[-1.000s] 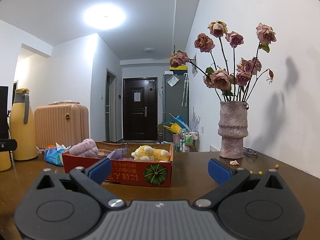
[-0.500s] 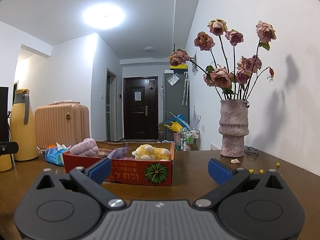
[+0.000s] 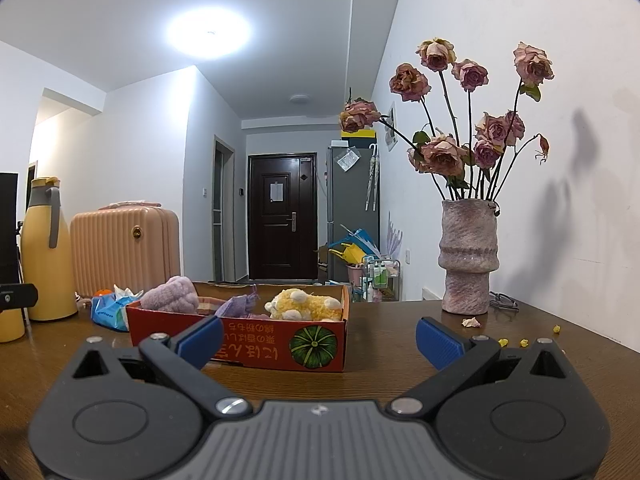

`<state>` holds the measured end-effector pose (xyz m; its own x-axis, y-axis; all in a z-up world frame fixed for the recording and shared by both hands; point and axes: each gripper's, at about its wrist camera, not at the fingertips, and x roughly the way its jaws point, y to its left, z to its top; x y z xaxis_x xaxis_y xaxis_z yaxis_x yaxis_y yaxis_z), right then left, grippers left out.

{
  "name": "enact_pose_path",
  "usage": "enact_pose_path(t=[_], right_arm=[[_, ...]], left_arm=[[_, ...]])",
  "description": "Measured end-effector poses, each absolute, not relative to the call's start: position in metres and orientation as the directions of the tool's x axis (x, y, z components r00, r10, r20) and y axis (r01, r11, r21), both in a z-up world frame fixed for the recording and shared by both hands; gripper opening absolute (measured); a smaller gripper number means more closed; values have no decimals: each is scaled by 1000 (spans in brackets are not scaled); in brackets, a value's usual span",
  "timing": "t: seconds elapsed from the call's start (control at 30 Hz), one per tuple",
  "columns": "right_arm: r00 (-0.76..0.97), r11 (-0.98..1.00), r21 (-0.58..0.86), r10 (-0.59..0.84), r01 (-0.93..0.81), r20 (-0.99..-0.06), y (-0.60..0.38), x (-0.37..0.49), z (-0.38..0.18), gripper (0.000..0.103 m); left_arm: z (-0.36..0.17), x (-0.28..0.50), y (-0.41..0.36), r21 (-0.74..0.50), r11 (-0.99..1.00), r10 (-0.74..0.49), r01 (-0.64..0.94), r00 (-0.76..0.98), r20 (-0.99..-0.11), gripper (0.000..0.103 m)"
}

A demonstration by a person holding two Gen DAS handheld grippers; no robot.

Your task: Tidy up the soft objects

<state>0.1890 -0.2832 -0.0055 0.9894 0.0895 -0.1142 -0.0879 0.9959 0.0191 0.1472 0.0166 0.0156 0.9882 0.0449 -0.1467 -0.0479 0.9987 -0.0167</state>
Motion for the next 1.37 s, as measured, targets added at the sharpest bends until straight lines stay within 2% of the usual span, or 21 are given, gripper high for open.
enact_pose_path(t=[1.37], right_arm=[[989,996,17,89,-88,-119,-282,189,-6,103]], left_arm=[[10,151,10,24,999,48,-45,985,-167,103]])
